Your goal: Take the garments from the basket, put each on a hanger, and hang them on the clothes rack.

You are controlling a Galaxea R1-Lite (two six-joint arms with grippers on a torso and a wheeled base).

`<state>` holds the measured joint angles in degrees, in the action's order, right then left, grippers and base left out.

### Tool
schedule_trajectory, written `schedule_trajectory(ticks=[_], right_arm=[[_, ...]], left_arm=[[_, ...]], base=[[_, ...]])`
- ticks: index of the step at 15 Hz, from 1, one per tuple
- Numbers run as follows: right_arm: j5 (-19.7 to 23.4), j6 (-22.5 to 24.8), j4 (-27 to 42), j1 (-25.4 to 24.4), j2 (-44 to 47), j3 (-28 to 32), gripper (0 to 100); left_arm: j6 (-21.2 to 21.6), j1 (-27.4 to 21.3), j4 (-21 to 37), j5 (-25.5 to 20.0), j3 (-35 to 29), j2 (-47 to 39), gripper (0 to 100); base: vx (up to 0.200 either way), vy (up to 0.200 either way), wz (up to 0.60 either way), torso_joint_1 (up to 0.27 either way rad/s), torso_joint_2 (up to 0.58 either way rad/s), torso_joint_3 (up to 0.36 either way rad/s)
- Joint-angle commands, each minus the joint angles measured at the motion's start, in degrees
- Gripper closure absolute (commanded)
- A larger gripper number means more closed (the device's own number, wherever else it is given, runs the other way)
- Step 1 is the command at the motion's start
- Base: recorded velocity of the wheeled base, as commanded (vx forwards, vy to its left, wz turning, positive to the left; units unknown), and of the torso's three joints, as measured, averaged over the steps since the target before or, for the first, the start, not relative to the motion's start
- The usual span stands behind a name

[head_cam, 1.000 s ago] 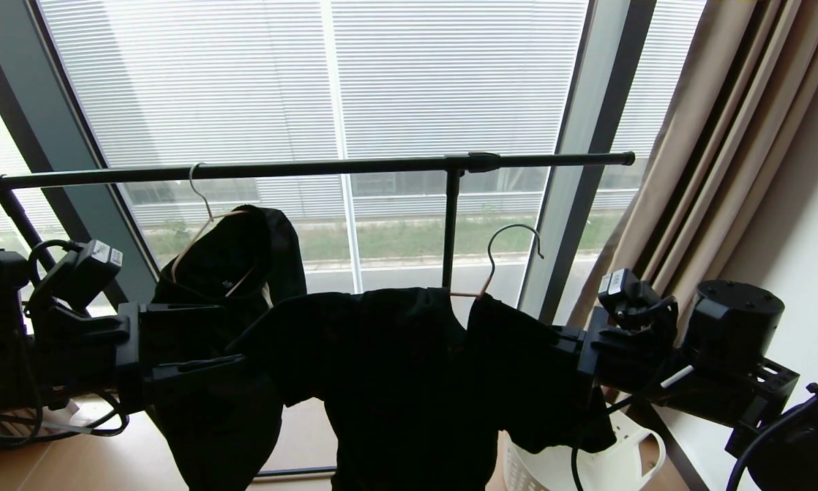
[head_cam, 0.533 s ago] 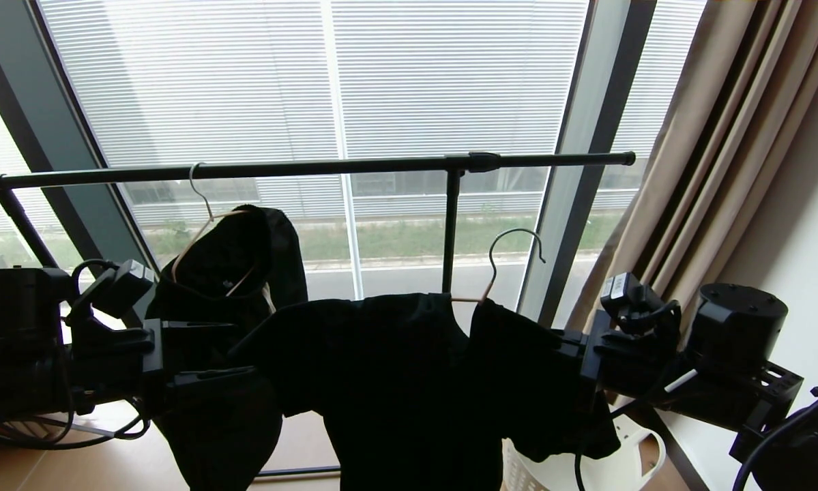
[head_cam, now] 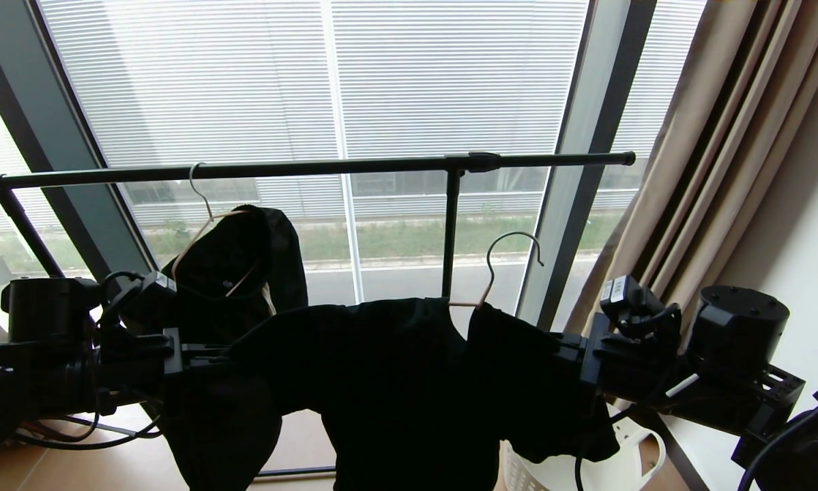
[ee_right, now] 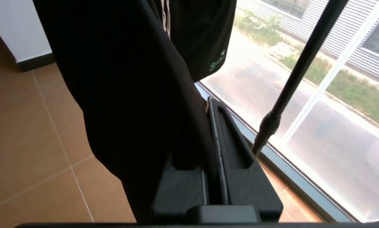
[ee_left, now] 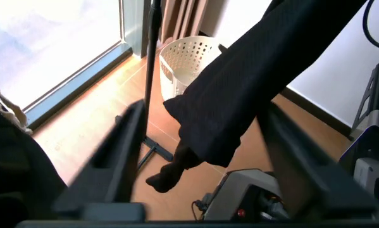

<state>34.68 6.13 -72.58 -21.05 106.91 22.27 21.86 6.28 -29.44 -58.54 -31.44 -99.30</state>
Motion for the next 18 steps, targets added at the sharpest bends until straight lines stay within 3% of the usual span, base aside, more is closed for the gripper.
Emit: schedule_trajectory(ticks=[1,5,10,14,16,18], right_arm=[[0.03,0.02,-0.01,-0.04,-0.04,-0.04,100],[-0.05,0.02,-0.01,0.05,0.14,0.14,100],[0.21,-0.07,-0.10,1.72,0.32,0.58,100],[5.75,-0.07,-0.01,4.88,0.49,0.76,100],[6.01,-0.16,-0.10,5.58,0.40,0.76,100],[6.10,-0.07,-0.10,6.38,0.49,0.84,100]], left_arm=[[0.03,0.05,0.00,0.00,0.06,-0.45,100],[-0.06,0.75,-5.54,0.00,1.82,-1.33,100],[0.03,3.04,-6.42,-0.08,1.73,-2.47,100],[0.03,4.97,-8.70,-0.17,1.64,-4.23,100],[0.20,6.03,-9.85,-0.35,1.47,-5.20,100],[0.38,8.14,-11.08,-3.95,1.12,-6.25,100]], base=[[0.000,0.000,0.00,0.000,0.00,0.000],[0.000,0.000,0.00,0.000,0.00,0.000],[0.000,0.000,0.00,0.000,0.00,0.000],[0.000,0.000,0.00,0.000,0.00,0.000],[0.000,0.000,0.00,0.000,0.00,0.000],[0.000,0.000,0.00,0.000,0.00,0.000]])
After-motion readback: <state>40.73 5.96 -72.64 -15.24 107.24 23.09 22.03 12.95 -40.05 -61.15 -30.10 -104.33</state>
